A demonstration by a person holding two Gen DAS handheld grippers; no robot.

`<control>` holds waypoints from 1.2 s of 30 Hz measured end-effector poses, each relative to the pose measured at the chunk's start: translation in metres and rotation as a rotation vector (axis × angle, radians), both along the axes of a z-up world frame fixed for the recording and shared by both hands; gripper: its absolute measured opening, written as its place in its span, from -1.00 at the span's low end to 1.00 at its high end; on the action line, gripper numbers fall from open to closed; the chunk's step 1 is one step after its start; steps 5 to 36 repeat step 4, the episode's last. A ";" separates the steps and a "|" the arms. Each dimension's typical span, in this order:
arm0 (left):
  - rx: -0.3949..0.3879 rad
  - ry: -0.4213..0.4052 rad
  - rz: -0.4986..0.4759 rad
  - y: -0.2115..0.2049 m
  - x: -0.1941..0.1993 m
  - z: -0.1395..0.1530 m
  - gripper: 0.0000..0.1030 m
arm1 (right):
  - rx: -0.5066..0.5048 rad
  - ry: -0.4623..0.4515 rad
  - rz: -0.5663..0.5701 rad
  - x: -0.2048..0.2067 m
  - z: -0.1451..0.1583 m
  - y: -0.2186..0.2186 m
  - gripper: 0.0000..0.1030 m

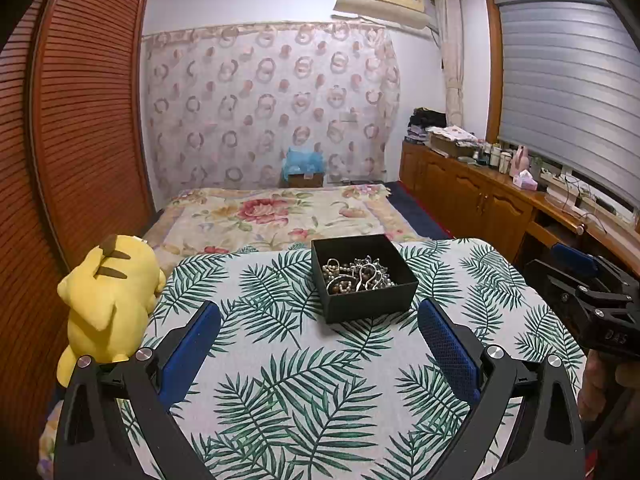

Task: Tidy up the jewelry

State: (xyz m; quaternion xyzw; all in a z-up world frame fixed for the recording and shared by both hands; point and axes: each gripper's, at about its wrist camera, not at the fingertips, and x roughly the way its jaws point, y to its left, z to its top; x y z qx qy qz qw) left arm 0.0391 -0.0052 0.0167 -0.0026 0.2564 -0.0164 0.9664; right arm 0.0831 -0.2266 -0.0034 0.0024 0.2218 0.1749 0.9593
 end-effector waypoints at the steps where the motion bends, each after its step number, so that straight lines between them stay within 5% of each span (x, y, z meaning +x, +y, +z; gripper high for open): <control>1: 0.000 0.000 0.001 0.000 0.000 0.000 0.85 | 0.000 0.000 0.000 0.000 0.000 0.000 0.91; 36: 0.000 -0.001 0.000 0.001 0.000 -0.001 0.85 | 0.000 0.000 0.001 0.000 0.000 0.000 0.91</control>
